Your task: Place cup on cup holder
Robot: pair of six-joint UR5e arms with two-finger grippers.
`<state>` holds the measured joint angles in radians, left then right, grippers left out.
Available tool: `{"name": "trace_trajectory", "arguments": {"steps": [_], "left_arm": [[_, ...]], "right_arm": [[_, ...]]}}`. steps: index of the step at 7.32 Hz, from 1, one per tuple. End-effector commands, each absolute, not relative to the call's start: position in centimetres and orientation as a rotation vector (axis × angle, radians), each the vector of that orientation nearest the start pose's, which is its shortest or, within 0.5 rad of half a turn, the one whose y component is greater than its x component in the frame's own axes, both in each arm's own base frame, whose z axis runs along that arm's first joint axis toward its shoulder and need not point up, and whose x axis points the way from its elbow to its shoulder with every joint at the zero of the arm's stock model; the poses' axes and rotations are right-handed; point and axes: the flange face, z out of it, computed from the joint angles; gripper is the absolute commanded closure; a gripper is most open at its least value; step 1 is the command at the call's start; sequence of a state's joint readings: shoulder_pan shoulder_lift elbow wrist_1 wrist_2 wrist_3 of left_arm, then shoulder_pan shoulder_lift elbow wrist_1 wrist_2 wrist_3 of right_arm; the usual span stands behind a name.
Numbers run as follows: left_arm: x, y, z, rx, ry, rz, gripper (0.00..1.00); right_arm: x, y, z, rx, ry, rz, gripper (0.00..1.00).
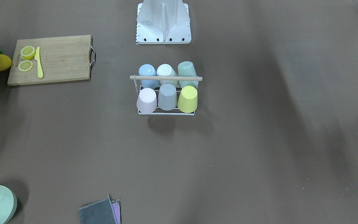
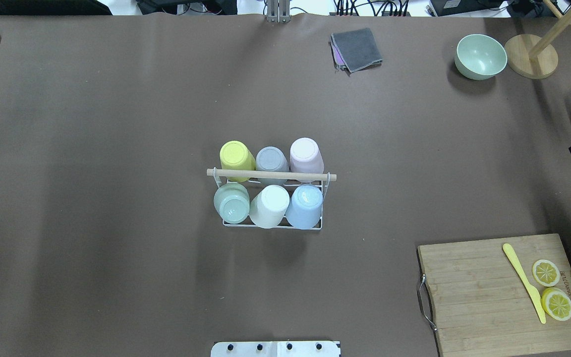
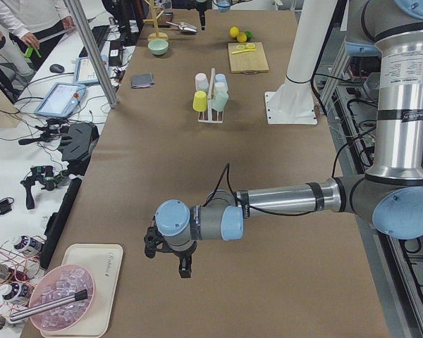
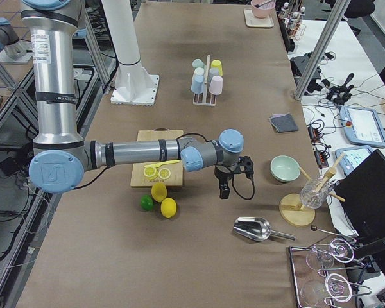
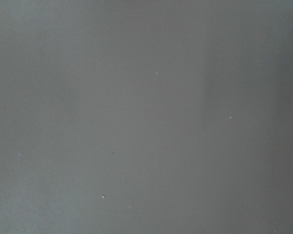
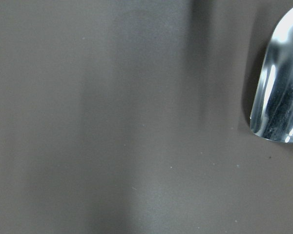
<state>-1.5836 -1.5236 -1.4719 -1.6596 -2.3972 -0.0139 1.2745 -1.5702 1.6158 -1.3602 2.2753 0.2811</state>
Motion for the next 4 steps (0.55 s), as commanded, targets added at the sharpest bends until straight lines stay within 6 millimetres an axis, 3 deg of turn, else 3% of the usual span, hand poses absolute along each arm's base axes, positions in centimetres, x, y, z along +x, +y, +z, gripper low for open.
{"name": "trace_trajectory", "arguments": {"steps": [1,4], "left_arm": [[-6.3,-45.5,71.9,-0.06,0.866,-0.053,0.02],[-6.4,-45.3,72.0,-0.059,0.865,-0.053,0.02]], "right_arm": [[-5.7,-50.0,63.1,0.023,-0.737,-0.053,0.01],[-1.3,-47.5,66.3,0.008,-0.725,0.005,0.01]]}}
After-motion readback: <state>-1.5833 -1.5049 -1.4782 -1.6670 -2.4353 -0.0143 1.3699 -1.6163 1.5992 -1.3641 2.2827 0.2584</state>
